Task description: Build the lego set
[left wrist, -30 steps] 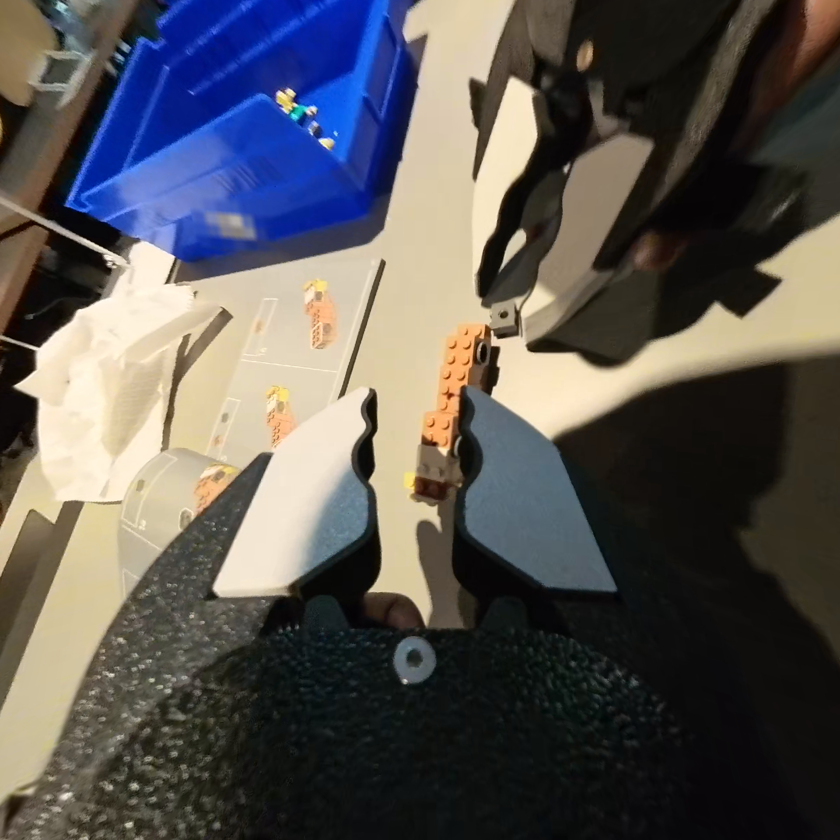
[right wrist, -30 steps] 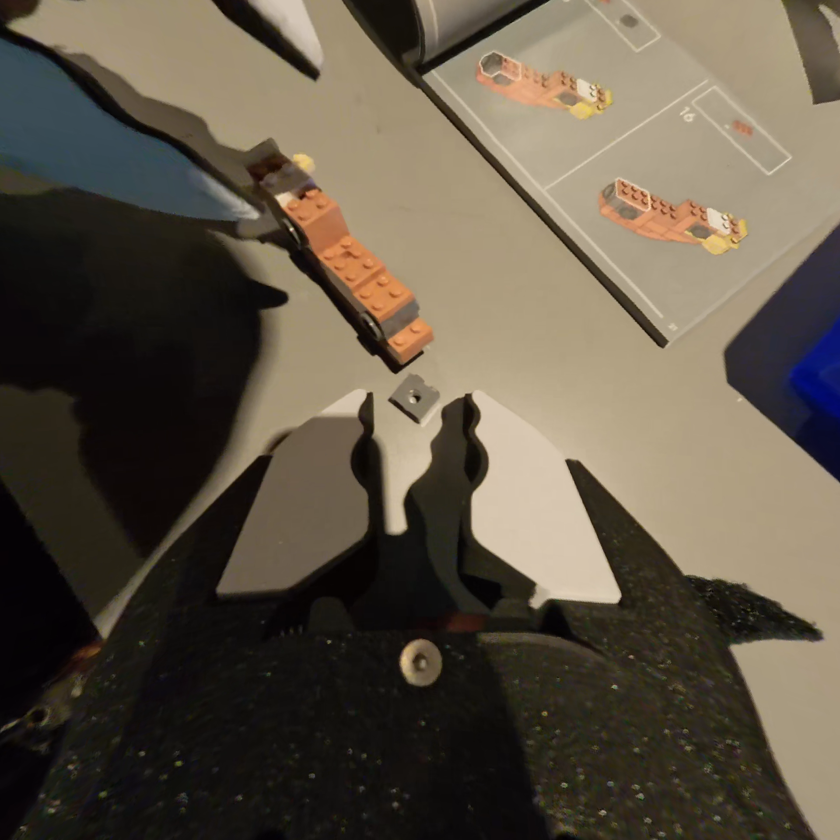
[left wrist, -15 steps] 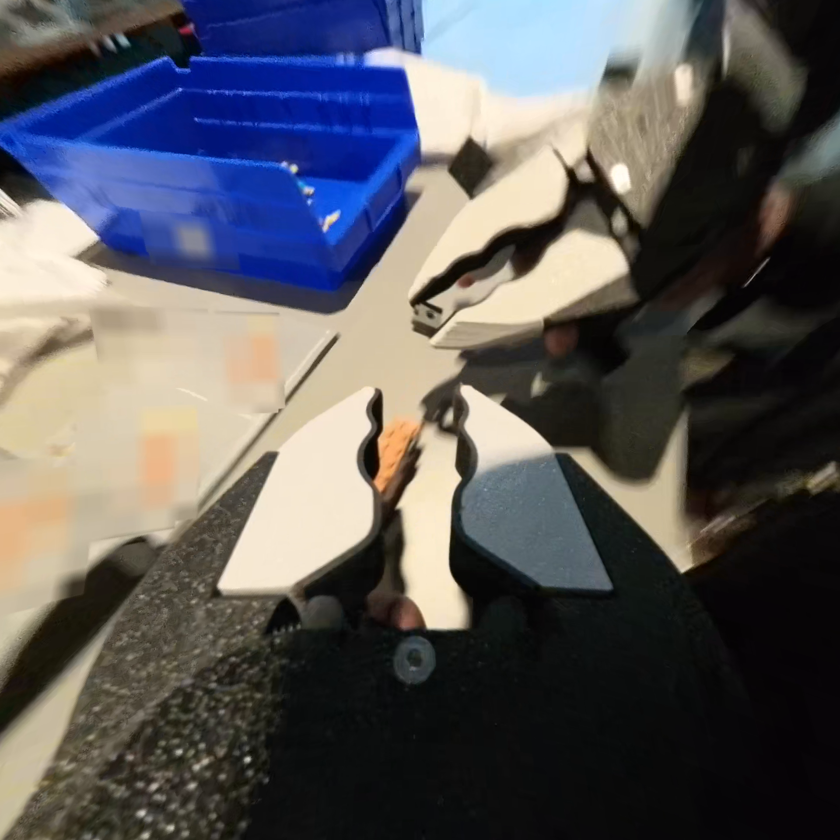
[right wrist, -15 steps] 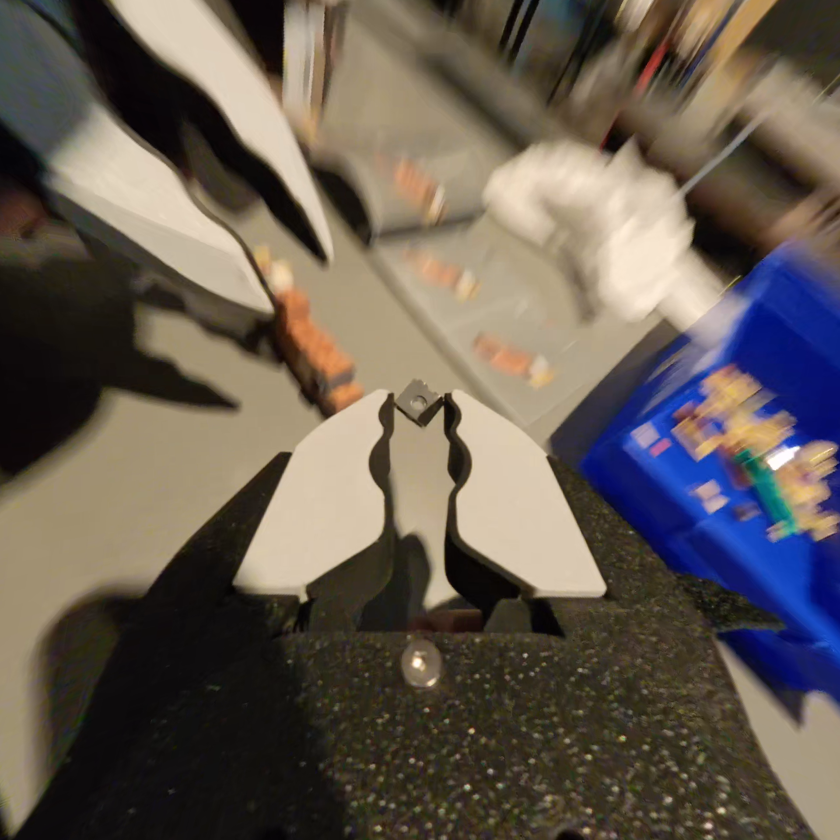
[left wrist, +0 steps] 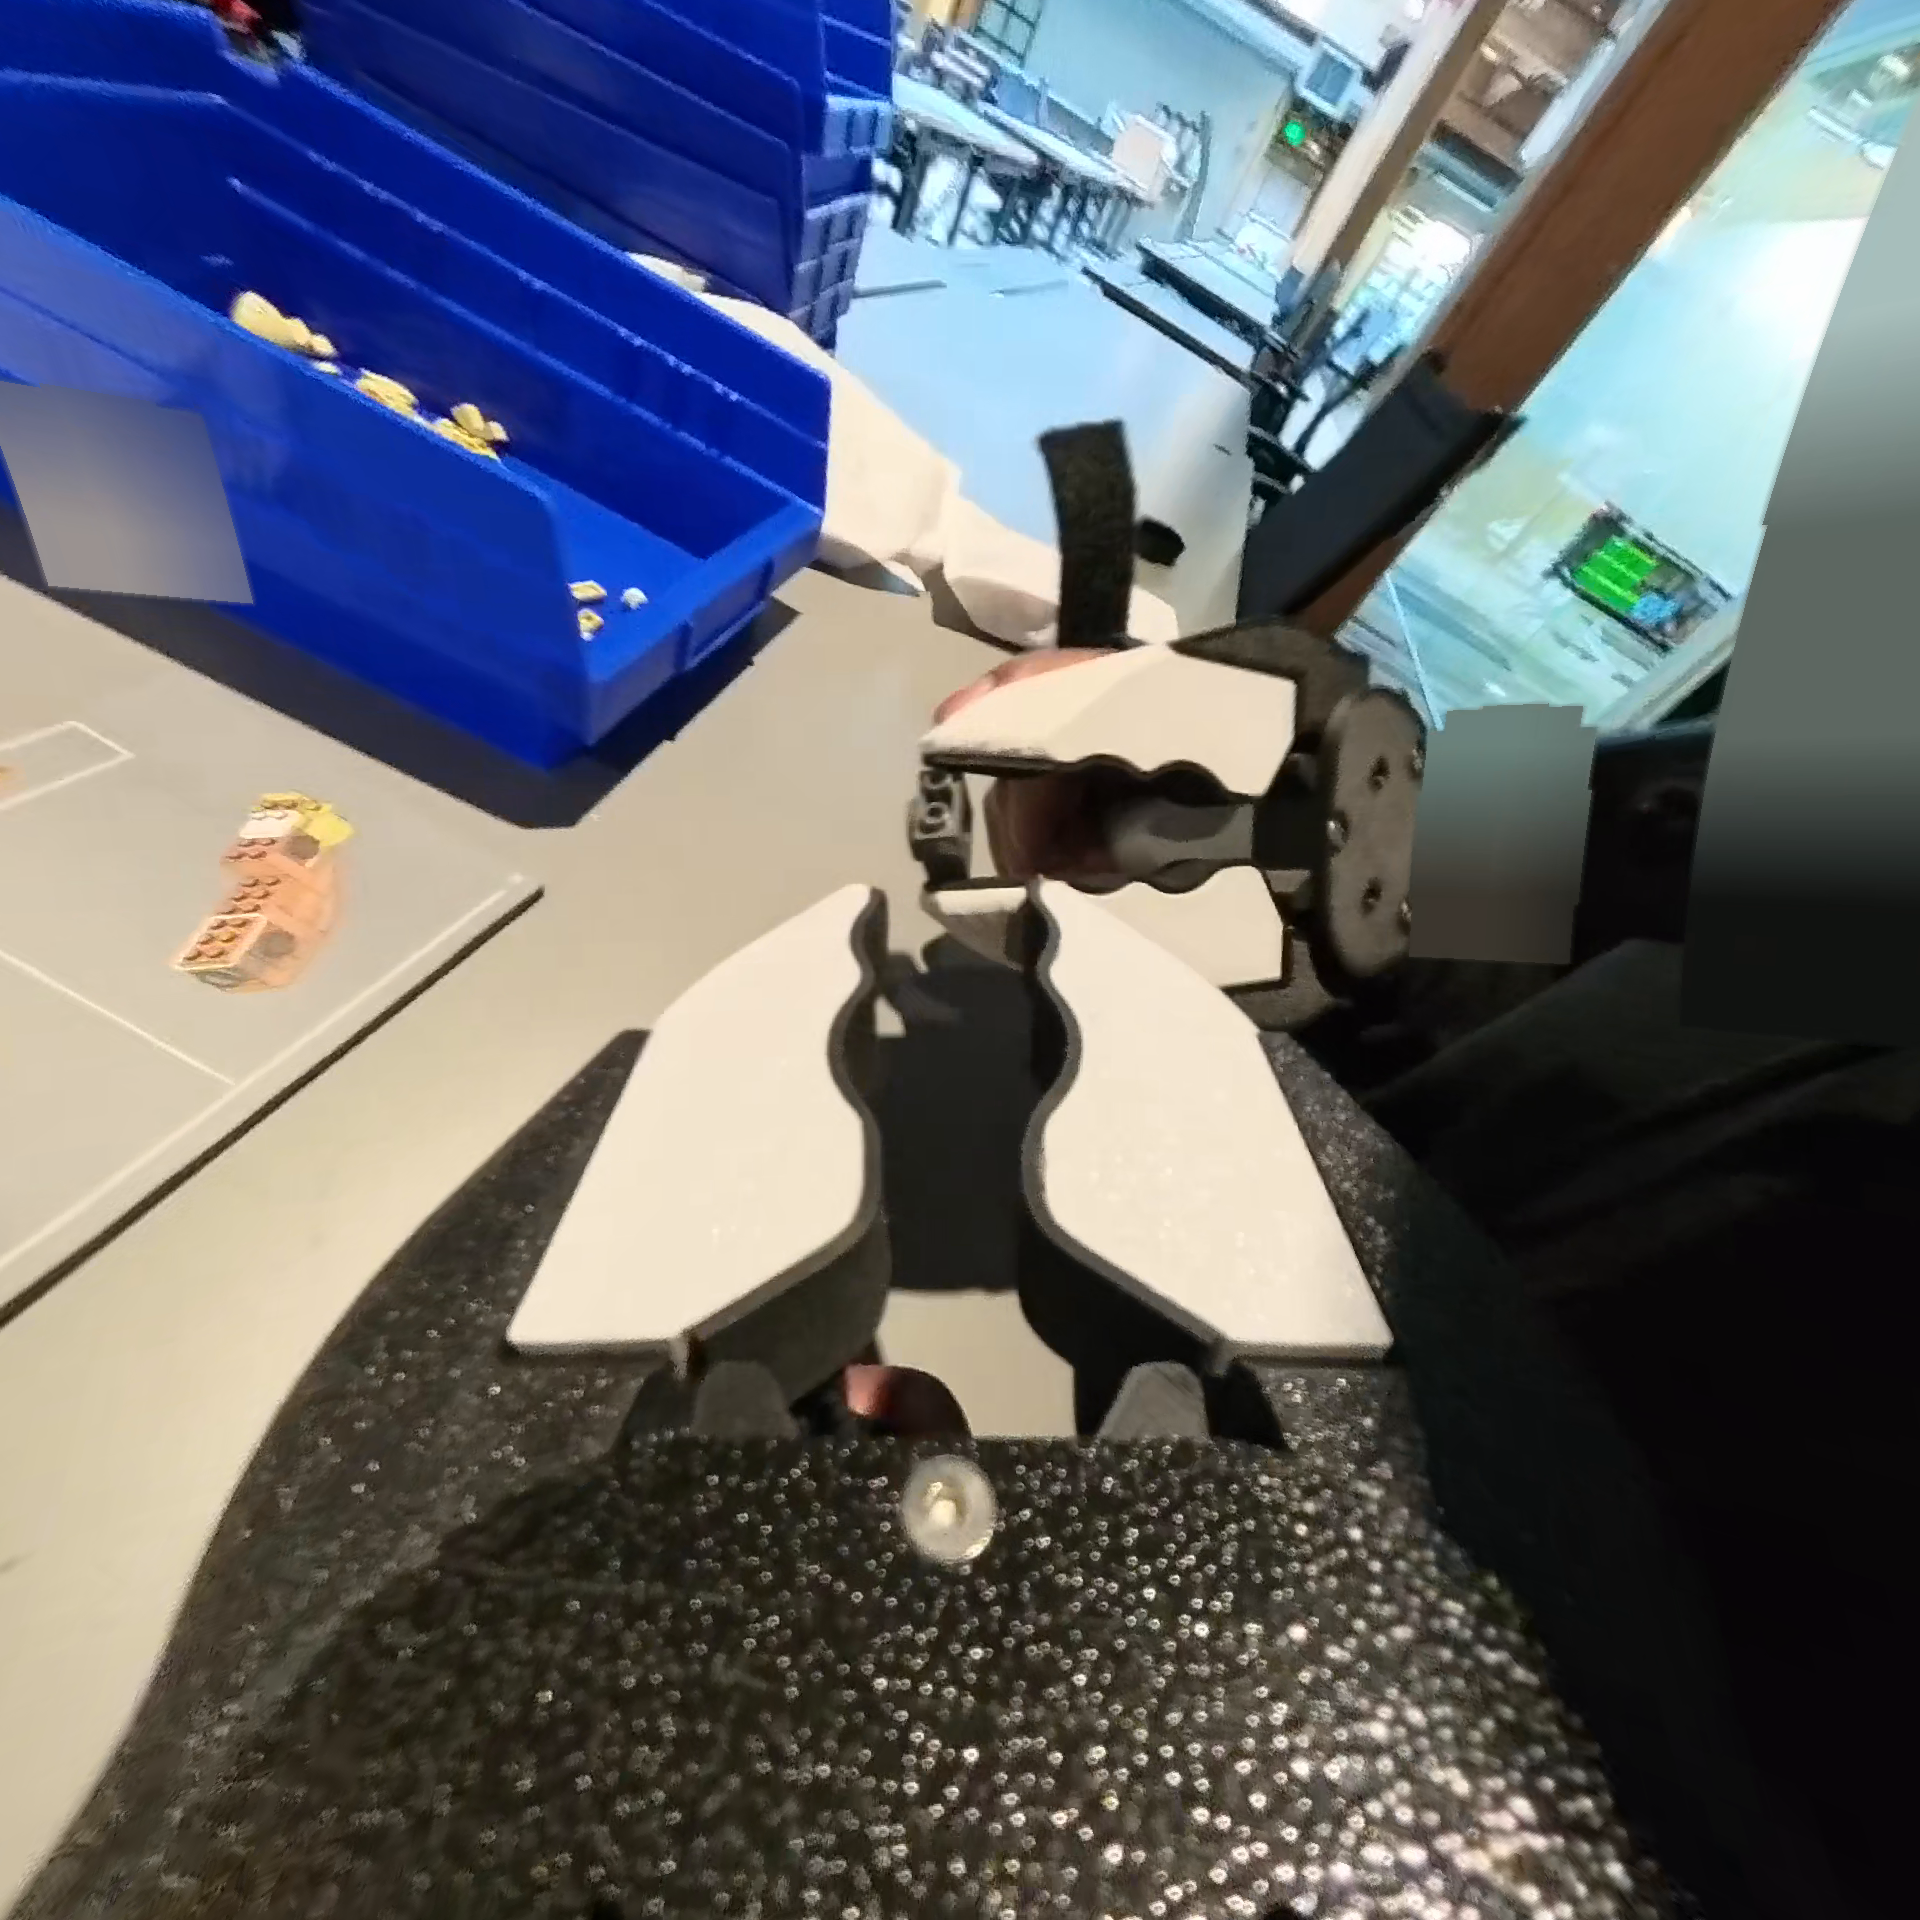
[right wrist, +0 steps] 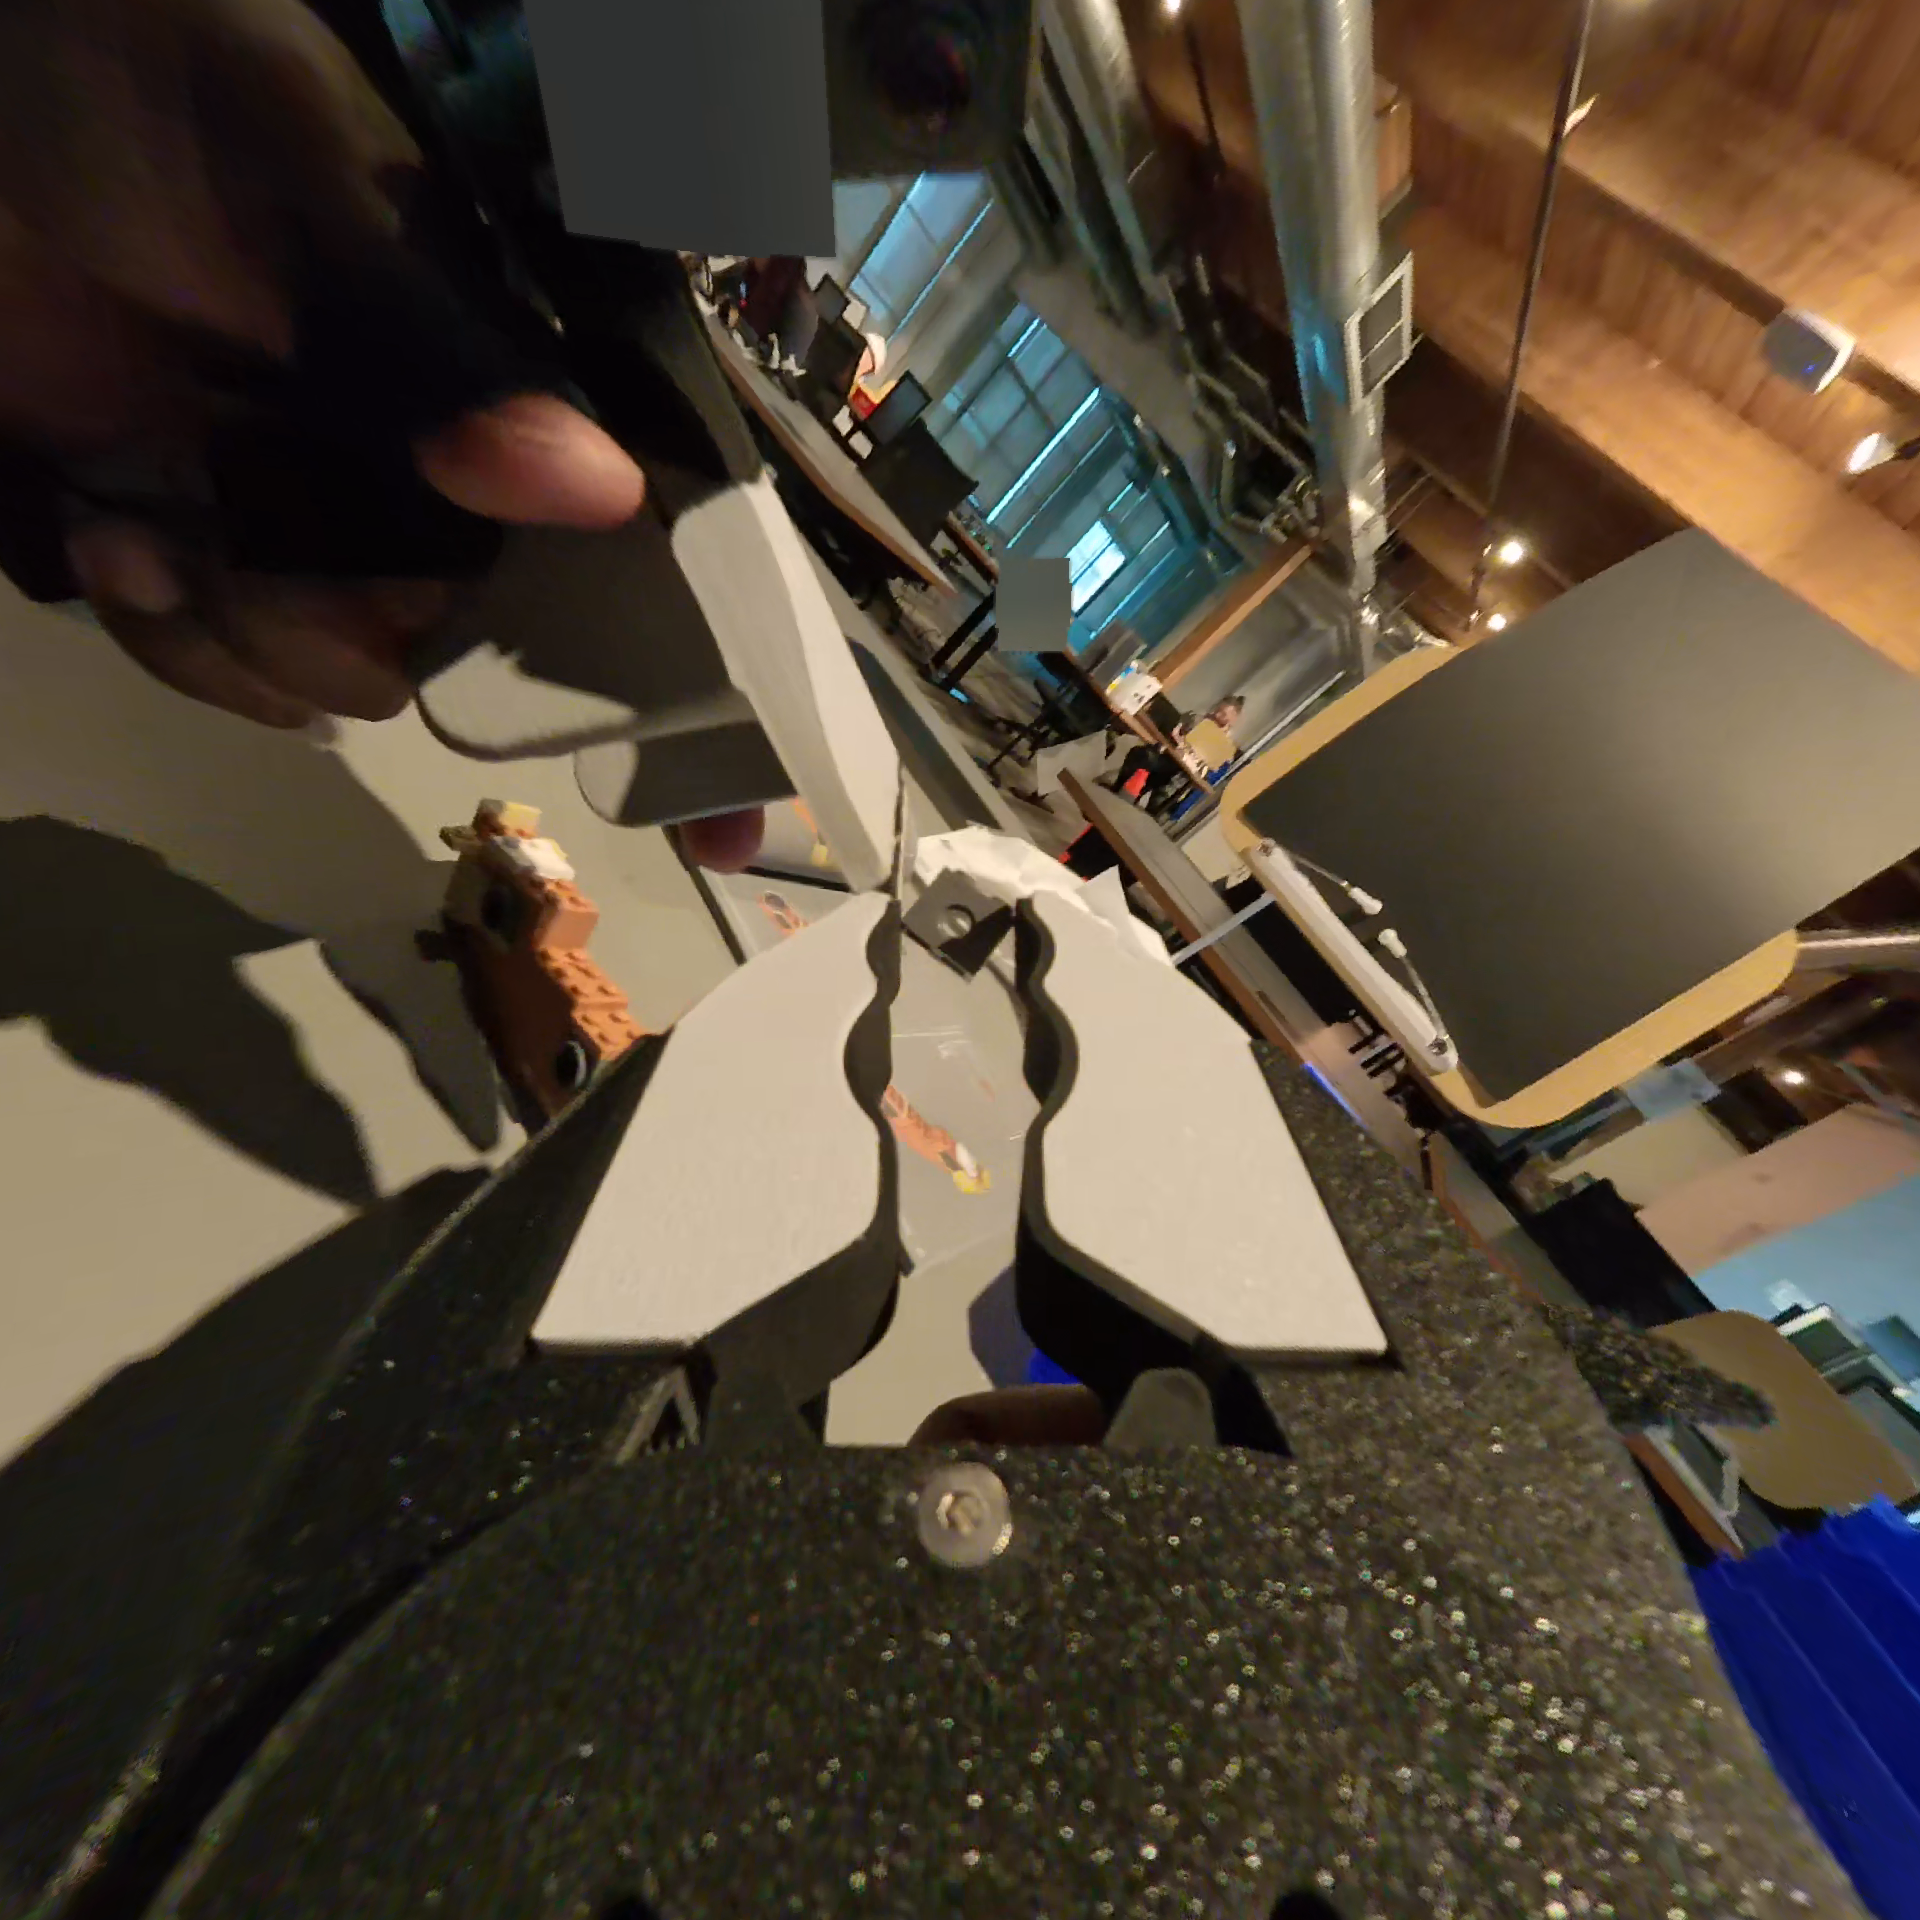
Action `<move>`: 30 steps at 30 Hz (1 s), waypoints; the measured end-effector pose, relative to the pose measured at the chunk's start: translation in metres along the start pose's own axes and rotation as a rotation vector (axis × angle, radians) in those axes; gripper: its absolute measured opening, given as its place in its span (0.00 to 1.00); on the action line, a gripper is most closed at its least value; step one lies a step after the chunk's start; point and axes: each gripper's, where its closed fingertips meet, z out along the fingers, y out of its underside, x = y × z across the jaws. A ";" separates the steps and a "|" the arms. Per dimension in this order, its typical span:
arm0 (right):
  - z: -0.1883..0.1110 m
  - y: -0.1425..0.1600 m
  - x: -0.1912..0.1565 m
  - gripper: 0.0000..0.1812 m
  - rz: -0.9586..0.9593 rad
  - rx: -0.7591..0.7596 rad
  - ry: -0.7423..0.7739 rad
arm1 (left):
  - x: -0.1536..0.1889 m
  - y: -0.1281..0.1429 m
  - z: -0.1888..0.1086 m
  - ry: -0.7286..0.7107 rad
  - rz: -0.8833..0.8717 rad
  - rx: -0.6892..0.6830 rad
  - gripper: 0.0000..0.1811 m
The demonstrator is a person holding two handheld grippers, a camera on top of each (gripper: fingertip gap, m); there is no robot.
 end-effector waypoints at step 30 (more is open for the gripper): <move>-0.017 -0.020 -0.007 0.17 0.636 0.125 -0.456 | 0.009 0.003 -0.012 0.198 0.611 0.002 0.06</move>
